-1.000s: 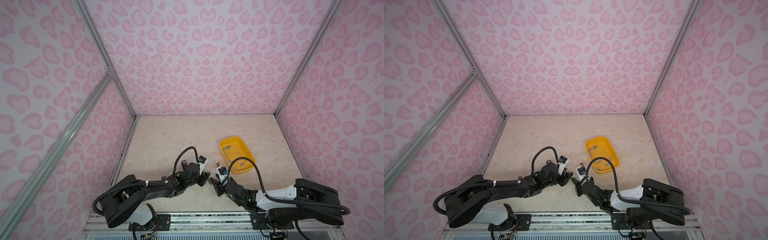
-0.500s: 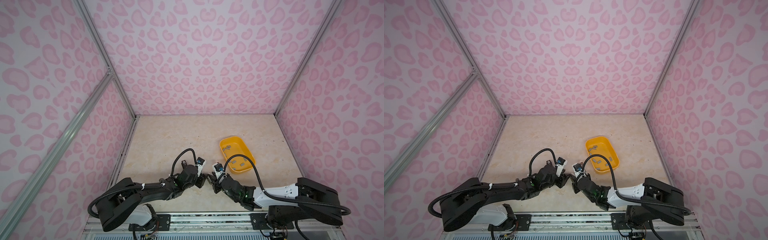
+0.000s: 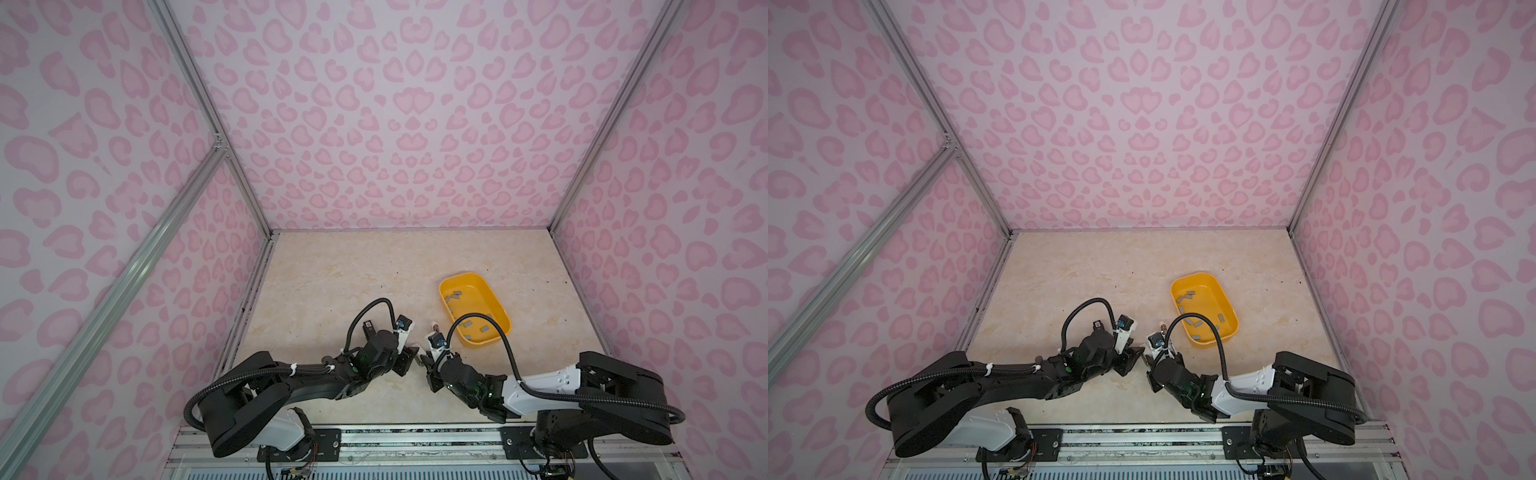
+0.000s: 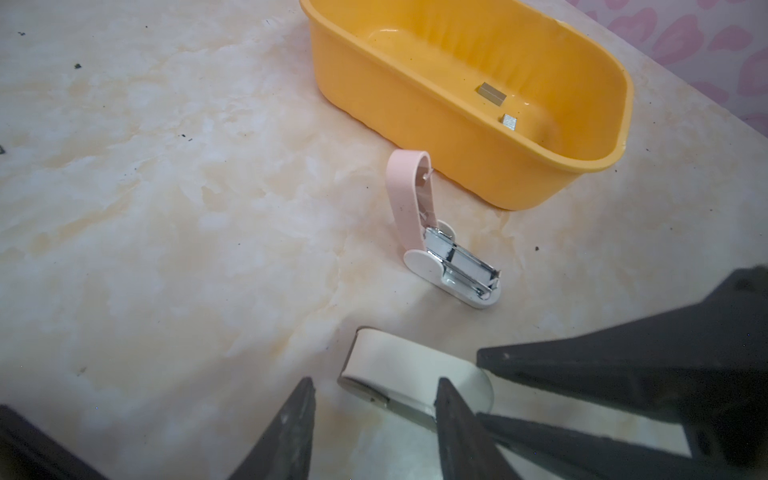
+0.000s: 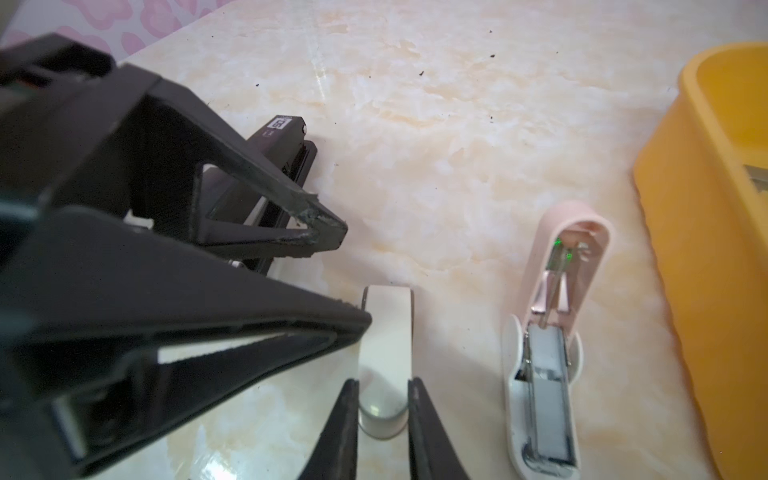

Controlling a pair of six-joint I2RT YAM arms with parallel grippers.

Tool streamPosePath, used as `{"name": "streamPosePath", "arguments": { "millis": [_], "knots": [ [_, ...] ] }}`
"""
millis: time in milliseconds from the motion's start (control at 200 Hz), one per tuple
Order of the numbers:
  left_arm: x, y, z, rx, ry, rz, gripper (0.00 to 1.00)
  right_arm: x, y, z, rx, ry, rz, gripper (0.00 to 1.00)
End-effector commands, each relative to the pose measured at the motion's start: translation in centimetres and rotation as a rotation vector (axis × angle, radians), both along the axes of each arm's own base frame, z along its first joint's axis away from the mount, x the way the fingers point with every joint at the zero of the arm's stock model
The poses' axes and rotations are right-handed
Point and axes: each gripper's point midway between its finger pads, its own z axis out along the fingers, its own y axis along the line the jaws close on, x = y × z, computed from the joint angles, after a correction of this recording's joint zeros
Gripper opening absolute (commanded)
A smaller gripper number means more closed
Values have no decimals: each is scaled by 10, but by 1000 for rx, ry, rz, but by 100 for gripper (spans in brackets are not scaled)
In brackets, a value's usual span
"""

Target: Load the staples into the stapler

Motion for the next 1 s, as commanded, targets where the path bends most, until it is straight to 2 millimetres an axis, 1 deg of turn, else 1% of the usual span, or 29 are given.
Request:
{"name": "streamPosePath", "arguments": {
  "millis": [0, 355, 435, 645, 715, 810, 995],
  "knots": [
    [-1, -2, -5, 8, 8, -4, 47, -1, -2, -2, 13, 5, -11, 21],
    [-1, 0, -11, 27, 2, 4, 46, 0, 1, -5, 8, 6, -8, 21],
    [-1, 0, -14, 30, 6, 5, 45, 1, 2, -1, 12, -3, -6, 21],
    [-1, 0, -17, 36, 7, 5, 43, 3, 3, 21, 32, -44, 3, 22],
    [-1, -1, -17, 37, 6, 5, 43, 3, 5, 24, 34, -51, 7, 23],
    [-1, -1, -20, 43, 10, 3, 42, 6, 7, 21, 17, -48, 3, 23],
    [-1, -1, -20, 44, 11, 4, 41, 9, 11, 6, -11, -22, -5, 21]
  ]
}}
